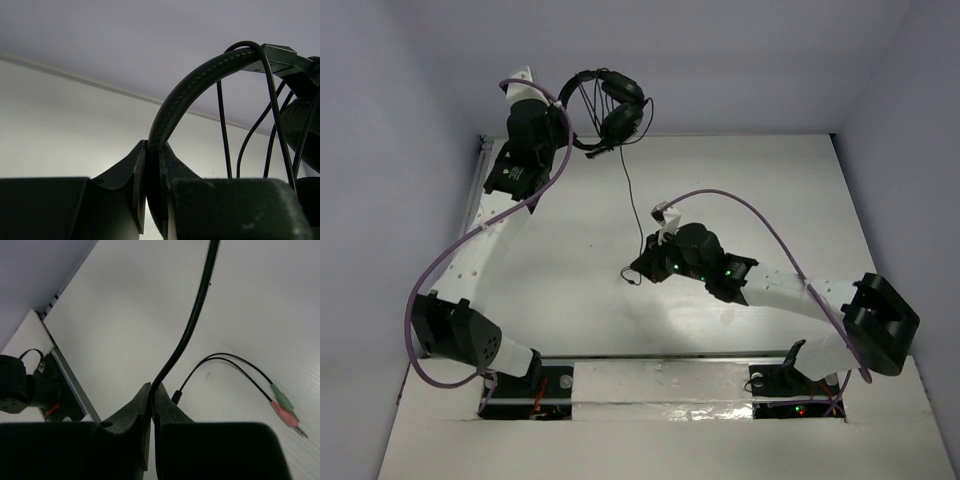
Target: Wrap the headphones
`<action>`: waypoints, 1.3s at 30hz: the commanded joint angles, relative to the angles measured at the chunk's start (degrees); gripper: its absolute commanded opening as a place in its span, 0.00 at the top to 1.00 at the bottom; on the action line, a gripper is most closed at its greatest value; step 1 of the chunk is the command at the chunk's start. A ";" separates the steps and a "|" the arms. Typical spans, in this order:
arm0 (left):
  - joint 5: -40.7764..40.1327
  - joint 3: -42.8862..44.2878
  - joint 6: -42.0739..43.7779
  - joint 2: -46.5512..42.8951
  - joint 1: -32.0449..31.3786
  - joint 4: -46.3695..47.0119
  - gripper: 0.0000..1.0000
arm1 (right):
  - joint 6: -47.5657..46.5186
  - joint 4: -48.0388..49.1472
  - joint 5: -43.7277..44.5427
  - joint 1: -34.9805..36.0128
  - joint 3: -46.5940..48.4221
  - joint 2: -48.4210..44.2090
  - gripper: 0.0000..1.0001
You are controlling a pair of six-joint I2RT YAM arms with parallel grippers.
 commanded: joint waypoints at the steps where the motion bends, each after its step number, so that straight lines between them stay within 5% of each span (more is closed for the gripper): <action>1: -7.90 -4.74 -0.03 0.03 -1.22 7.37 1.00 | -3.60 -14.42 8.39 3.35 6.02 -2.92 1.00; 8: -18.70 -9.42 2.16 4.15 -6.22 9.57 1.00 | -8.52 -37.52 14.03 8.01 16.83 -8.02 1.00; 13: -24.78 -11.61 5.33 7.76 -13.51 10.01 1.00 | -12.04 -44.06 17.19 8.02 23.42 -8.90 1.00; 25: -15.74 -28.38 8.40 4.52 -17.57 17.22 1.00 | -18.99 -49.33 26.33 8.02 32.40 -6.27 1.00; 39: -8.26 -38.34 12.18 -4.19 -26.97 11.34 1.00 | -22.85 -51.09 41.54 6.96 33.89 -0.03 1.00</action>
